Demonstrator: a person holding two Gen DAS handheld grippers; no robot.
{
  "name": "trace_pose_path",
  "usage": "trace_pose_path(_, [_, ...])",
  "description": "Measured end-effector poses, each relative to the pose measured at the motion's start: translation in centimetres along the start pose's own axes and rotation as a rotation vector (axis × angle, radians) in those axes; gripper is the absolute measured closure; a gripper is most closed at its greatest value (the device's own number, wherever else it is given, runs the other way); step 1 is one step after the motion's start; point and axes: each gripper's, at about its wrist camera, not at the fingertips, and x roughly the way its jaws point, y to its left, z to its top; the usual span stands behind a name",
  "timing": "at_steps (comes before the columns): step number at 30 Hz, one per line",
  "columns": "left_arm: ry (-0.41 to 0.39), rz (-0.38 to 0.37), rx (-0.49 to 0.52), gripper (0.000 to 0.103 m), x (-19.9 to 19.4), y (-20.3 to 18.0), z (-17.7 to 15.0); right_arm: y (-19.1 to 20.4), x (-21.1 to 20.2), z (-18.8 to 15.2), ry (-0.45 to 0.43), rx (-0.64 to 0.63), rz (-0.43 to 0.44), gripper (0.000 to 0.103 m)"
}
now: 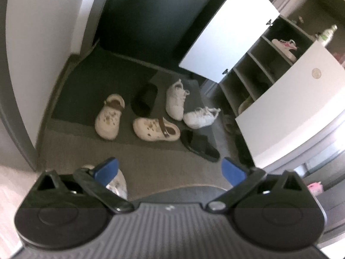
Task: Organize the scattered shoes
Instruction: 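Lift the open right tool away from the paired sneakers, then lower the left tool and grasp the white clog by its brown strap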
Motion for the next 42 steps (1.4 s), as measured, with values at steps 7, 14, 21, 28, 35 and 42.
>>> trace_pose_path(7, [-0.041, 0.044, -0.015, 0.0, -0.2, -0.1, 0.9, -0.8, 0.2, 0.6, 0.063, -0.037, 0.07, 0.067])
trace_pose_path(14, [-0.084, 0.094, 0.034, 0.0, -0.3, -1.5, 1.0, -1.9, -1.7, 3.4, 0.203, -0.007, 0.14, 0.06])
trace_pose_path(21, [-0.095, 0.136, 0.083, 0.0, 0.3, -3.2, 1.2, -3.7, -9.3, 8.5, 0.15, -0.031, 0.217, 0.06])
trace_pose_path(28, [-0.055, 0.142, 0.13, 0.0, 2.1, -4.8, 0.5, -6.4, -20.6, 14.1, 0.077, -0.011, 0.107, 0.061])
trace_pose_path(35, [-0.005, 0.154, 0.128, 0.0, 3.9, -4.5, -0.2, -9.3, -31.6, 20.2, -0.041, 0.103, -0.01, 0.046])
trace_pose_path(42, [-0.046, 0.256, 0.239, 0.0, 5.6, -4.4, -0.2, -10.6, -37.8, 23.0, -0.142, 0.194, 0.12, 0.037])
